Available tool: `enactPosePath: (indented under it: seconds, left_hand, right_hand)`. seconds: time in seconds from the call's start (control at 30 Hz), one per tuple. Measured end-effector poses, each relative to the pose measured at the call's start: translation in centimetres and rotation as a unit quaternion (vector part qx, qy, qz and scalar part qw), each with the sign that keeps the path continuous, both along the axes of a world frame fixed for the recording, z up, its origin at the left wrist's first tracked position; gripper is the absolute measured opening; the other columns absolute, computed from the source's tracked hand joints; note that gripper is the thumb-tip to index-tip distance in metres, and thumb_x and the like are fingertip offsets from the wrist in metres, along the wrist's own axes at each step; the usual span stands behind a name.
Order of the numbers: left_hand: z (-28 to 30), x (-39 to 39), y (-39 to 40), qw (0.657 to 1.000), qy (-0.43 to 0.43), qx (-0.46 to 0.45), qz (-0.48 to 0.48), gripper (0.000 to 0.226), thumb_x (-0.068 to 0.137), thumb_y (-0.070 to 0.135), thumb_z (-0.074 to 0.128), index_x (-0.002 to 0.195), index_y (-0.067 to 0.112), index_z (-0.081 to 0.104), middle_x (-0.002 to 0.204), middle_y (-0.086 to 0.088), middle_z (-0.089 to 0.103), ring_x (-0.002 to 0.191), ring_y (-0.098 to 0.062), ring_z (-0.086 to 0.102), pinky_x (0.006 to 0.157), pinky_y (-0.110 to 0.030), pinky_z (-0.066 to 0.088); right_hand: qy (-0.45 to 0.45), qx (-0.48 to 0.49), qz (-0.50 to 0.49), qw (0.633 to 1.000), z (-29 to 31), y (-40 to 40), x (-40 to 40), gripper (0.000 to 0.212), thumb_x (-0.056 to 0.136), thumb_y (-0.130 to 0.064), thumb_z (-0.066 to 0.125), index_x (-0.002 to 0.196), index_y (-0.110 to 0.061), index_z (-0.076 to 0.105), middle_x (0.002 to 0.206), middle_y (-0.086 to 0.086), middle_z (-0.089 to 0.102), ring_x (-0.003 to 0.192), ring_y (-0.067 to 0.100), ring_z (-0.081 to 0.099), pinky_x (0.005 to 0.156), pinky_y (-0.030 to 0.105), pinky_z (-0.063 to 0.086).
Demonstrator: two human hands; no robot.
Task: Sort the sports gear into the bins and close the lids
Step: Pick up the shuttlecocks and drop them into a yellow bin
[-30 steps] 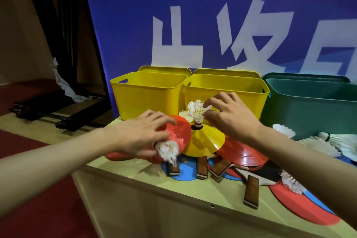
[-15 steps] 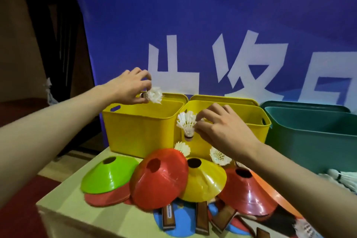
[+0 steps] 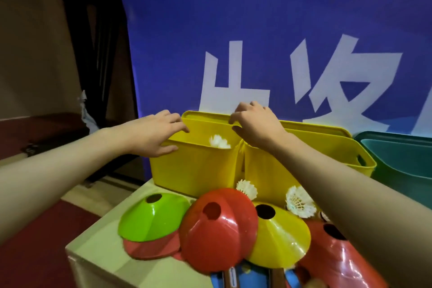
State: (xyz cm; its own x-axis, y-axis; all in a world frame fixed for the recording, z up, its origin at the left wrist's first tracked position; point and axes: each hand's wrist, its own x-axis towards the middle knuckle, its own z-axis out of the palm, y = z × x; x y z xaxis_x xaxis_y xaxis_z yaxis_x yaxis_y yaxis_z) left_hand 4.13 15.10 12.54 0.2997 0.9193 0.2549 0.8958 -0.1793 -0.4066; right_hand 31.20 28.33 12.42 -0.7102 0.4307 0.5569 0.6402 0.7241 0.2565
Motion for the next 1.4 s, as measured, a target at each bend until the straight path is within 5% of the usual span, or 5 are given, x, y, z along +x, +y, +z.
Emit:
enactPosePath:
  seconds: [0.37,0.5,0.77,1.2,1.4]
  left_hand:
    - [-4.9,12.5,5.4,0.987,0.118,-0.045,-0.097,0.087,0.092,0.038,0.072,0.159,0.038,0.017,0.138,-0.005,0.039,0.123,-0.025,0.039,0.098,-0.042,0.048]
    - [-6.6,15.4,6.4,0.992,0.052,-0.05,-0.106,0.07,0.095,0.035,0.069,0.155,0.036,0.032,0.138,-0.004,0.041,0.127,-0.024,0.04,0.1,-0.04,0.048]
    - [-7.7,17.0,8.3,0.988,0.096,-0.097,-0.078,0.04,0.099,0.053,0.056,0.131,0.028,0.062,0.129,-0.002,0.046,0.125,-0.022,0.042,0.092,-0.042,0.052]
    - [-10.8,19.5,11.2,0.981,0.155,-0.115,-0.034,0.056,0.094,0.068,0.052,0.109,0.019,0.076,0.123,-0.007,0.046,0.122,-0.027,0.039,0.088,-0.041,0.046]
    - [-11.1,19.6,10.5,0.979,0.181,-0.096,-0.01,0.042,0.094,0.051,0.06,0.11,0.013,0.072,0.132,-0.009,0.044,0.128,-0.03,0.037,0.093,-0.042,0.044]
  right_hand:
    - [-0.175,0.021,-0.089,0.98,-6.9,-4.2,18.5,0.074,0.086,-0.058,0.072,0.152,-0.039,0.044,0.147,0.003,0.048,0.13,0.032,0.042,0.092,0.046,0.049]
    - [-0.181,-0.004,-0.059,0.982,-10.0,-4.6,19.8,0.065,0.083,-0.057,0.071,0.143,-0.039,0.053,0.142,0.002,0.049,0.124,0.029,0.046,0.089,0.041,0.052]
    - [-0.181,0.03,-0.062,0.981,-14.6,-2.9,18.6,0.019,0.089,-0.037,0.068,0.099,-0.024,0.076,0.131,0.004,0.057,0.118,0.029,0.047,0.079,0.042,0.049]
    - [-0.115,0.08,-0.021,0.99,-16.6,-1.0,17.9,0.007,0.087,-0.026,0.071,0.091,-0.021,0.074,0.108,0.003,0.062,0.099,0.026,0.052,0.073,0.041,0.045]
    - [-0.087,0.119,0.016,0.989,-16.0,-1.6,17.8,0.007,0.089,-0.023,0.067,0.088,-0.018,0.073,0.103,0.003,0.059,0.096,0.026,0.054,0.073,0.041,0.046]
